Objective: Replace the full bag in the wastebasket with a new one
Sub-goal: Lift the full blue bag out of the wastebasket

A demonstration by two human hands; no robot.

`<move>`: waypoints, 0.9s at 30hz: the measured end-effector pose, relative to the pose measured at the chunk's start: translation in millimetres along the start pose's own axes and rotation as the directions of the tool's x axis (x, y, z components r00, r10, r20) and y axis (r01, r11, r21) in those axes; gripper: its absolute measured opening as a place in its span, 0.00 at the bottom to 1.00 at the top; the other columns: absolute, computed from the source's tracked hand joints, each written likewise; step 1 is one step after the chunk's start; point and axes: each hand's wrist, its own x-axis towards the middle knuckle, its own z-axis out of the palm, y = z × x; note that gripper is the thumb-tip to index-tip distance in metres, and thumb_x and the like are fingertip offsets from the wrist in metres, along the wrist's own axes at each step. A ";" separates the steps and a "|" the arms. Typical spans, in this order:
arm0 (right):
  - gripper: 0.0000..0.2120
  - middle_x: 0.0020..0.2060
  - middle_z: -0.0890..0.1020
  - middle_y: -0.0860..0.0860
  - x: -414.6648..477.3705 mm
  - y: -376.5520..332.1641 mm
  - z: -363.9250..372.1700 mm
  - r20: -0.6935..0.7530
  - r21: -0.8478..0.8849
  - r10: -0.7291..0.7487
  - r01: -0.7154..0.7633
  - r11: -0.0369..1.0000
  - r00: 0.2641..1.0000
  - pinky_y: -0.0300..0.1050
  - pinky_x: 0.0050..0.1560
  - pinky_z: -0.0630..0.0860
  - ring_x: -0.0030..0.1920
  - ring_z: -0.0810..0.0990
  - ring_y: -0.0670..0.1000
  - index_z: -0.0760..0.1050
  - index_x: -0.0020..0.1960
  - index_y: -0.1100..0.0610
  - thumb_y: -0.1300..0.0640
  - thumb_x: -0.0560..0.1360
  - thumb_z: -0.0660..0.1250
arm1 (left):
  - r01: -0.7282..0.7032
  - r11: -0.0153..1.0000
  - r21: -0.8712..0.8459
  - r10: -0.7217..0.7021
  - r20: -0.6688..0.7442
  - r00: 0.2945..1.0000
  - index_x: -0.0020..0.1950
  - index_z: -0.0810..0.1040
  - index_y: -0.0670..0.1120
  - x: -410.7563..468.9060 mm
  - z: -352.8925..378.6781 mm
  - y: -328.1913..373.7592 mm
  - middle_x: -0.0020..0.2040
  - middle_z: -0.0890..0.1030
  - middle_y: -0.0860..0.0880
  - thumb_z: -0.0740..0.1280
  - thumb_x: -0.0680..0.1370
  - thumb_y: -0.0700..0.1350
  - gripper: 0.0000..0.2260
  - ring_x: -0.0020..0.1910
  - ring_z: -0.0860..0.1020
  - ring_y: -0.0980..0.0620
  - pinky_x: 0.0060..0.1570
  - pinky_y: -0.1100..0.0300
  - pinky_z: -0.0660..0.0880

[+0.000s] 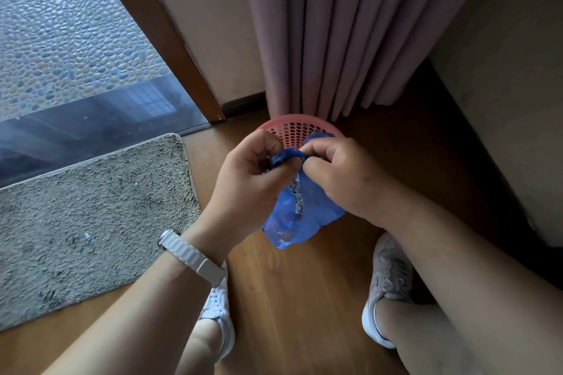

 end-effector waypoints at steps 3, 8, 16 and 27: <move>0.04 0.35 0.80 0.47 -1.4 -0.4 -0.4 0.114 -0.014 0.040 -0.038 0.999 0.993 0.39 0.38 0.76 0.39 0.79 0.44 0.79 0.46 0.53 0.59 0.75 0.65 | 0.029 1.000 -0.012 -0.029 -0.021 0.999 0.34 0.72 0.55 1.9 -0.7 -4.8 0.33 0.74 0.49 0.73 0.69 0.40 0.13 0.35 0.74 0.49 0.35 0.53 0.71; 0.08 0.45 0.83 0.54 0.4 3.1 2.8 0.178 0.034 0.048 -0.055 0.998 0.983 0.57 0.54 0.79 0.50 0.82 0.52 0.77 0.53 0.55 0.62 0.75 0.69 | 0.039 0.999 -0.008 -0.039 -0.018 0.999 0.34 0.71 0.55 2.4 0.6 -6.6 0.33 0.73 0.49 0.73 0.69 0.43 0.12 0.35 0.73 0.49 0.35 0.55 0.71; 0.28 0.54 0.80 0.56 3.3 9.5 5.1 0.101 0.180 -0.094 0.075 0.981 0.990 0.59 0.57 0.78 0.57 0.80 0.55 0.71 0.63 0.50 0.66 0.65 0.67 | 0.153 0.984 -0.086 -0.162 -0.112 0.980 0.33 0.71 0.51 7.2 2.3 -8.4 0.30 0.73 0.51 0.72 0.72 0.37 0.15 0.31 0.73 0.54 0.30 0.61 0.70; 0.03 0.45 0.81 0.45 3.0 6.3 10.5 -0.173 0.042 -0.262 0.273 0.961 0.949 0.40 0.54 0.78 0.51 0.80 0.46 0.76 0.49 0.54 0.61 0.77 0.67 | 0.215 0.906 -0.363 -0.247 -0.044 0.968 0.44 0.78 0.45 5.5 2.2 -4.5 0.40 0.82 0.45 0.69 0.75 0.39 0.02 0.40 0.81 0.50 0.41 0.56 0.77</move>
